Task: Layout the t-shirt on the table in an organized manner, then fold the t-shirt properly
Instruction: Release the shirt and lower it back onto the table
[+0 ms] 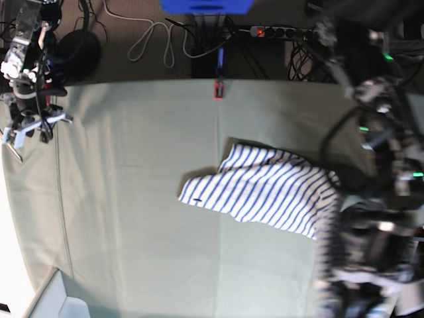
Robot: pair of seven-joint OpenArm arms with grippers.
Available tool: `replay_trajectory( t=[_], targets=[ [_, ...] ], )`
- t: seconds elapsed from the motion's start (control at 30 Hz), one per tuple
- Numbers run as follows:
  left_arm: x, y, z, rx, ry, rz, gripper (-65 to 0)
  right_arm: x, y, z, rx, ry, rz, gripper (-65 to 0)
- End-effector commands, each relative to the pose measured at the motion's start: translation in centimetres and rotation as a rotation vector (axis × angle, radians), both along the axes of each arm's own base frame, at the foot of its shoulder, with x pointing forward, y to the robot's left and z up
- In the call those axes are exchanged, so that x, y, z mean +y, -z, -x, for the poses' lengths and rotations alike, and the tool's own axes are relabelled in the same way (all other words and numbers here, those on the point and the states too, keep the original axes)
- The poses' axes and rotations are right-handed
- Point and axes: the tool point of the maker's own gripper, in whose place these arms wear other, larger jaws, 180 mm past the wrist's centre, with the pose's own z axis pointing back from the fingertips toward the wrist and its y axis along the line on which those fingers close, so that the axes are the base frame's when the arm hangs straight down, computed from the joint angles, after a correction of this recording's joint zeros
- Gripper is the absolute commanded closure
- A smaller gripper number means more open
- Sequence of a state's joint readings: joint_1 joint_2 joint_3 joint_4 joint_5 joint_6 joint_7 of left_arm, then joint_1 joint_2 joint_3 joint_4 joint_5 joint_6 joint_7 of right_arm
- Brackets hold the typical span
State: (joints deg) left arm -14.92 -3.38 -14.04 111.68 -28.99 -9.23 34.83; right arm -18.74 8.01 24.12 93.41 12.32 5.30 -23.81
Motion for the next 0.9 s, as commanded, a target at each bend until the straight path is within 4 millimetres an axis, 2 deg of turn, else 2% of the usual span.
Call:
replay_trajectory(
  t=[0.0, 0.1, 0.23, 0.3, 0.4, 0.47, 0.57, 0.63, 0.8, 0.87],
  targets=[
    [-1.8, -1.8, 0.0, -0.070, 0.046, 0.027, 0.0, -0.9, -1.4, -0.3, -0.040, 0.006, 0.033, -26.6],
    [-8.2, 1.0, -0.9, 0.018, 0.178, 0.063, 0.0, -1.1, -1.2, 0.1, -0.039, 0.024, 0.027, -26.6],
    [-17.5, 3.7, -0.2, 0.116, 0.371, 0.094, 0.0, -1.2, -0.3, 1.8, 0.000, 0.034, 0.024, -26.6],
    [-20.3, 5.7, 0.3, 0.170, 0.439, 0.065, 0.0, -1.2, 0.0, 2.3, 0.013, 0.034, 0.023, -26.6],
    [-23.9, 6.9, 1.8, 0.196, 0.536, 0.021, -0.1, -1.1, 0.4, 3.0, 0.031, 0.033, 0.022, -26.6],
    [-25.1, 6.8, 1.9, 0.174, 0.557, 0.022, -0.1, -1.0, 0.6, 3.5, 0.044, 0.031, 0.022, -26.6],
    [-25.6, 6.0, 1.5, 0.114, 0.547, 0.059, -0.1, -1.0, 1.0, 4.2, 0.060, 0.032, 0.020, -26.6],
    [-25.3, 5.0, 1.2, 0.067, 0.532, 0.082, -0.1, -0.9, 1.2, 4.6, 0.072, 0.029, 0.019, -26.6],
    [-23.3, 1.8, -0.6, -0.022, 0.473, 0.104, -0.4, -0.9, 1.3, 4.8, 0.076, 0.029, 0.019, -26.6],
    [-23.6, 0.5, -1.4, -0.046, 0.480, 0.082, -0.6, -1.0, 1.5, 5.2, 0.087, 0.032, 0.021, -26.6]
  ],
)
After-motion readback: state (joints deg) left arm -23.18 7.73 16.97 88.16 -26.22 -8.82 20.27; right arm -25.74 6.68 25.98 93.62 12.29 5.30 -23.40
